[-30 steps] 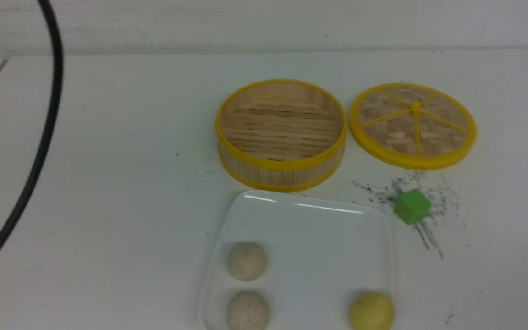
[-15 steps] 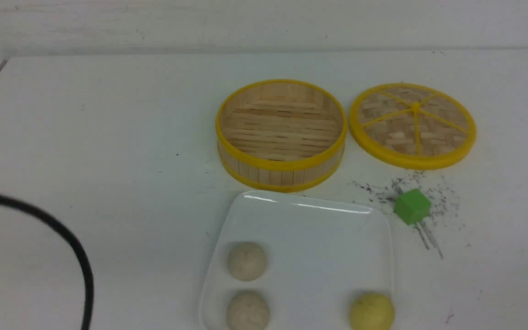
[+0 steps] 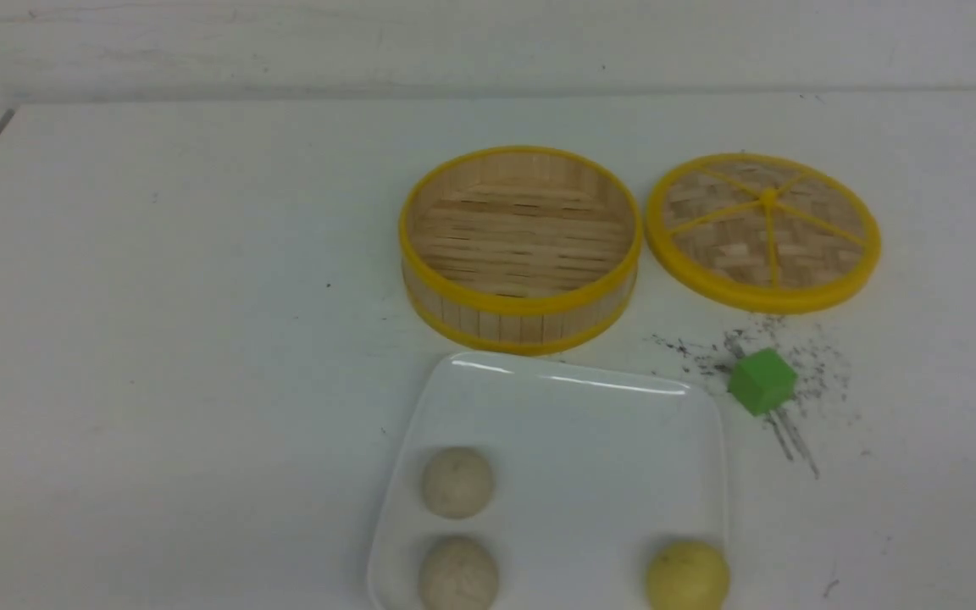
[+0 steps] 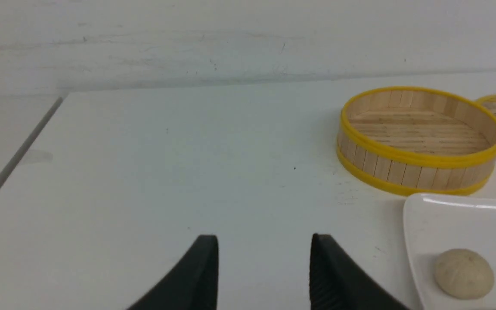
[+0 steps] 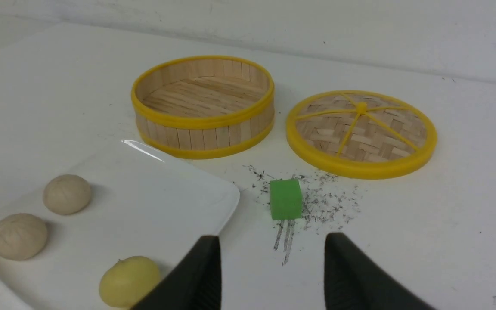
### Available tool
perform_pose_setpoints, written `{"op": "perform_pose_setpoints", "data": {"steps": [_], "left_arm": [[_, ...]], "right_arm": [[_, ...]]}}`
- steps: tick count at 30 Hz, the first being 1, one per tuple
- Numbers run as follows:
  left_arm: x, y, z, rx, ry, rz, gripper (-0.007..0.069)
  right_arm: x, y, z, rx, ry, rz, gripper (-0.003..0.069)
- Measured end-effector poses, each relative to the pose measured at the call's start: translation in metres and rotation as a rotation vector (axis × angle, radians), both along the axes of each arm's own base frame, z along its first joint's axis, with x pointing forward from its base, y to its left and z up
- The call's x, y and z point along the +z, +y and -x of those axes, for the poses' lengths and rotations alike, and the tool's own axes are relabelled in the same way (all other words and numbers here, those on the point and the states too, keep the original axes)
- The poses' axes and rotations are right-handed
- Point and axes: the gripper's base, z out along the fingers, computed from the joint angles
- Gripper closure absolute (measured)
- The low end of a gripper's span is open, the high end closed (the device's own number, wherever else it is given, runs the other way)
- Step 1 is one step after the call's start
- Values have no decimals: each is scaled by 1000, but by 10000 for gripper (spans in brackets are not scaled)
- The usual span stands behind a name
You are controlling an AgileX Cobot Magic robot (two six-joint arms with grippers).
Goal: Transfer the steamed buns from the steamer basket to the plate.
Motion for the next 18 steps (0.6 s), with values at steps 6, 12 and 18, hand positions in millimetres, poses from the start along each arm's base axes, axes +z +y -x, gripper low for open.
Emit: {"op": "perform_pose_setpoints", "data": {"steps": [6, 12, 18], "left_arm": [[-10, 0, -6, 4, 11, -2, 307], [-13, 0, -11, 7, -27, 15, 307], [-12, -4, -11, -20, -30, 77, 307]], "right_arm": [[-2, 0, 0, -1, 21, 9, 323], [-2, 0, 0, -1, 23, 10, 337], [-2, 0, 0, -1, 24, 10, 363]]}}
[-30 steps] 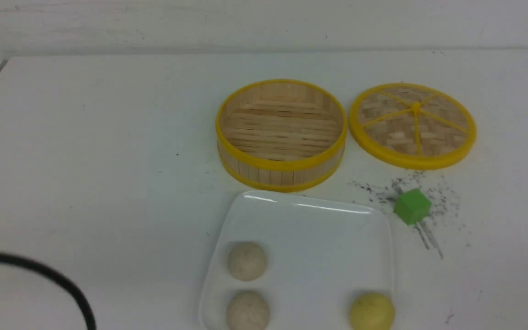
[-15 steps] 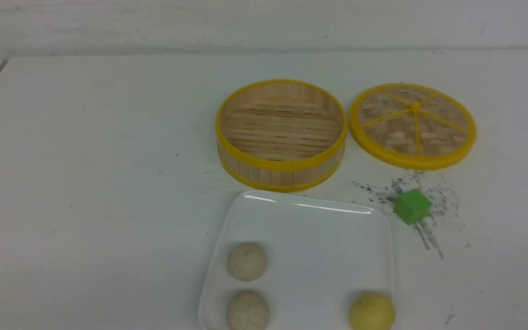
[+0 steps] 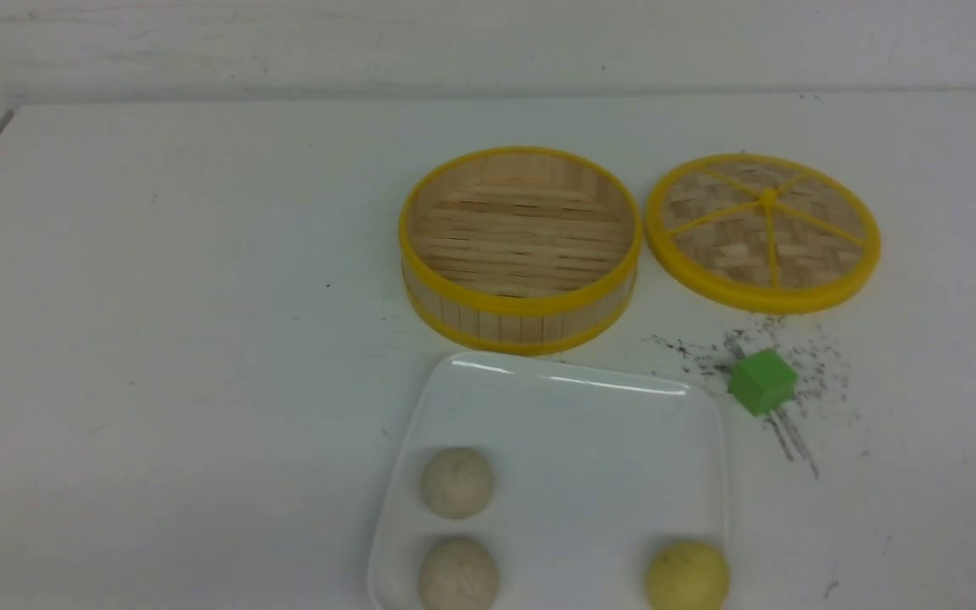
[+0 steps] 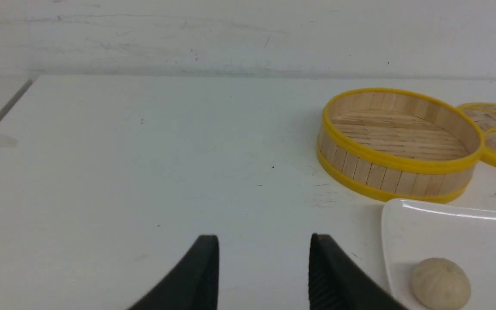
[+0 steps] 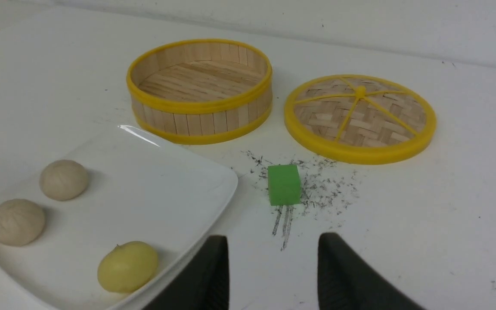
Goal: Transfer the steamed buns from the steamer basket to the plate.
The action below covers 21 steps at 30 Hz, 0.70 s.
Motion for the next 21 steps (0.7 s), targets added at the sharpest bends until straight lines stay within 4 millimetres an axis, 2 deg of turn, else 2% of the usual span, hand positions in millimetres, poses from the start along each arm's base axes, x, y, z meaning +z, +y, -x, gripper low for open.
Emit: {"op": "perform_pose_setpoints", "data": {"steps": [11, 17, 21], "left_arm": [[-3, 13, -1, 120, 12, -133, 307], [-4, 16, -1, 149, 20, -188, 307], [-12, 16, -4, 150, 45, -175, 307]], "right_arm": [[0, 0, 0, -1, -1, 2, 429], [0, 0, 0, 0, 0, 0, 431], [0, 0, 0, 0, 0, 0, 431]]}}
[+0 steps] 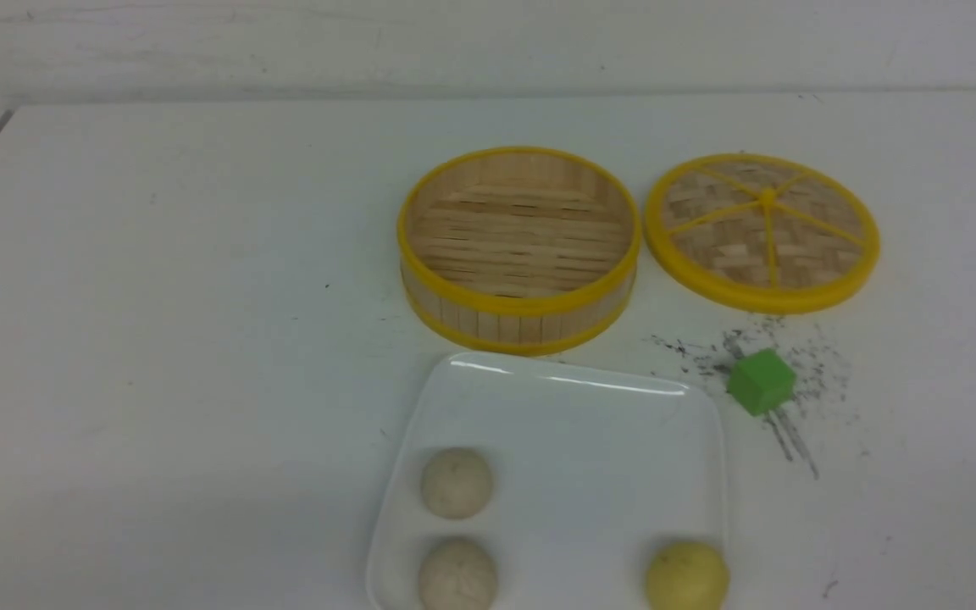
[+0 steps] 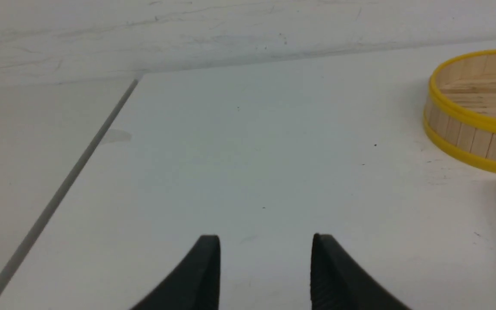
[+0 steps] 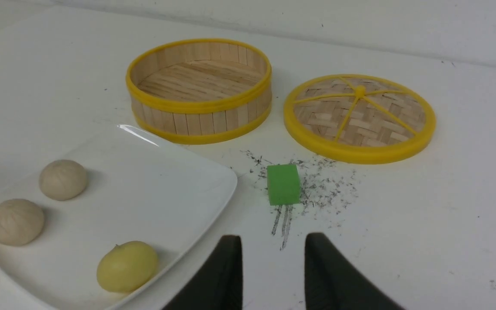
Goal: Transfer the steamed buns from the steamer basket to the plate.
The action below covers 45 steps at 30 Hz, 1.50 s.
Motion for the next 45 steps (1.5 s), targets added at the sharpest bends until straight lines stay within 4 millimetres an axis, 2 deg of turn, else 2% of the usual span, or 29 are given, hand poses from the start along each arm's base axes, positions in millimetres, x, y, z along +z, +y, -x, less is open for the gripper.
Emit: {"op": "perform_pose_setpoints", "data": {"steps": [7, 15, 24, 36, 45], "left_arm": [[-44, -3, -17, -24, 46, 9, 307], [-75, -6, -23, -41, 106, 60, 309], [-92, -8, -24, -48, 156, 109, 322], [-91, -13, -25, -67, 125, 245, 322], [-91, -14, -25, -73, 126, 243, 322]], "right_arm": [[0, 0, 0, 0, 0, 0, 423], [0, 0, 0, 0, 0, 0, 420], [0, 0, 0, 0, 0, 0, 420], [0, 0, 0, 0, 0, 0, 420], [0, 0, 0, 0, 0, 0, 419]]}}
